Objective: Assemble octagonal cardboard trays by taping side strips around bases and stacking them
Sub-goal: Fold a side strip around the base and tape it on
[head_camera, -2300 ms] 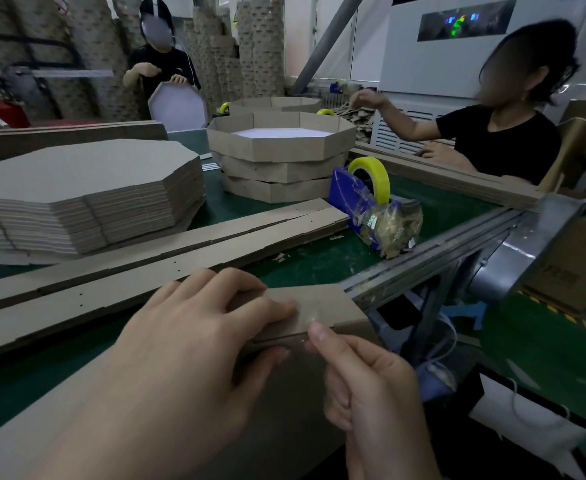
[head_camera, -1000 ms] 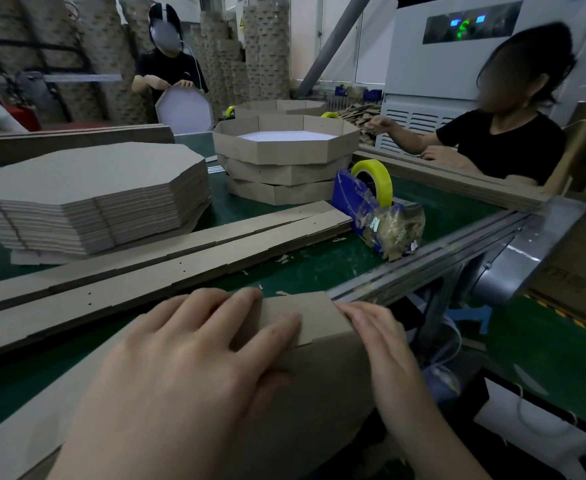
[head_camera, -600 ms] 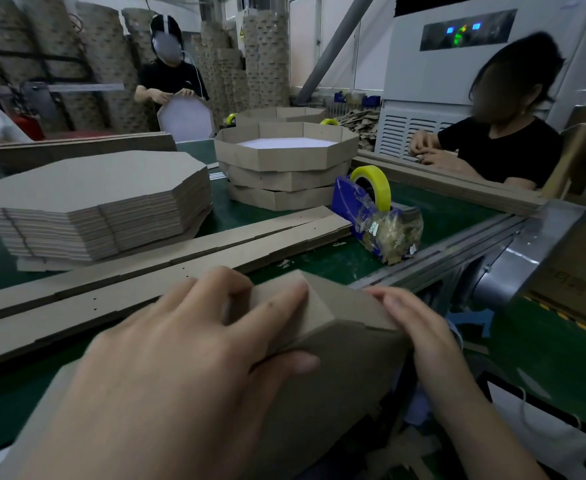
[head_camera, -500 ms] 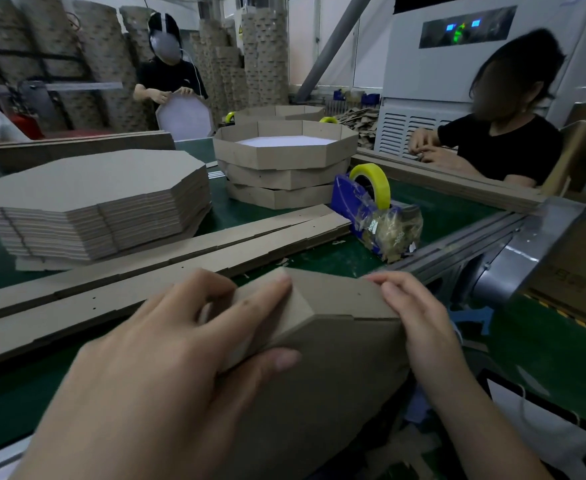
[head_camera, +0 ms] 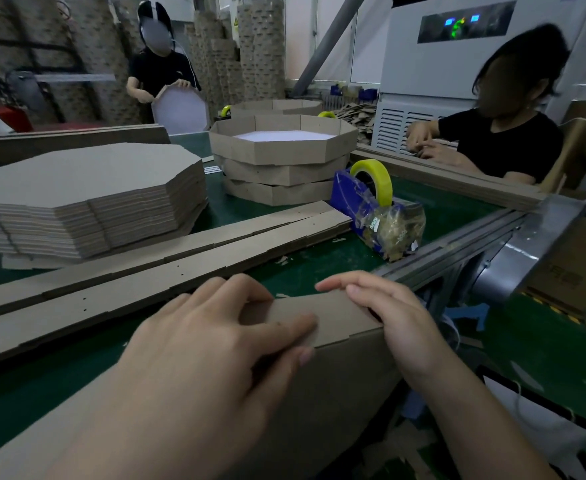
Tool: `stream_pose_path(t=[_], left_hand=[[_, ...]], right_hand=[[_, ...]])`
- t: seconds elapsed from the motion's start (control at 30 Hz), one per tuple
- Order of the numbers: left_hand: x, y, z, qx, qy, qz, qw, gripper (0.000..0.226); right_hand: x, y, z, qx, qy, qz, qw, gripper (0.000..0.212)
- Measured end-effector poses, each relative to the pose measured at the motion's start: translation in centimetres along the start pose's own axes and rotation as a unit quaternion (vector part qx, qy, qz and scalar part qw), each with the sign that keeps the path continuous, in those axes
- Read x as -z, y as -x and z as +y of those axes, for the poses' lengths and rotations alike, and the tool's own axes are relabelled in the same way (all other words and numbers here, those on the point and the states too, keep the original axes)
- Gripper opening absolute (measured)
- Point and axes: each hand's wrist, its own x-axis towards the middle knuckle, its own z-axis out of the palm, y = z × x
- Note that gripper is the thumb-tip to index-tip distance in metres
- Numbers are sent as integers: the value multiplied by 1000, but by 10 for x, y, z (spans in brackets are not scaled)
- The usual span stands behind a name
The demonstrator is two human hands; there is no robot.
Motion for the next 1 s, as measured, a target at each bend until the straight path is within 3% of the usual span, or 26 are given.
stream_pose_path(t=[0.23,0.43,0.5,0.57,0.63,0.67,0.73,0.83,1.0], left_hand=[[-5,1,-5,1,1,16,1000,34],[-6,-1,-9,11,-4,19,1000,34],[-7,-1,-9,8,-3,22,1000,34],[-8,-1,-9,5,-2,29,1000,34],[-8,0,-9,1,-1,33,999,34],[-8,1,-8,0,0,34,999,34],[-8,1,-7,-1,1,33,999,34],[-8,-1,-6,-2,5,32,999,34],[-6,-1,-6,1,2,27,1000,35]], right_hand=[[-2,-4,0,5,-23,-16,1000,33],[2,-9,-1,12,81,-82,993,27],[18,-24,-4,40,157,-21,987,21],[46,-55,-8,70,190,156,967,14],[85,-91,-13,46,237,302,922,12],[105,-109,-13,5,269,319,909,16],[134,-137,-6,-110,291,271,911,28],[146,-157,4,-216,203,198,934,31],[150,-161,6,-221,31,211,952,15]])
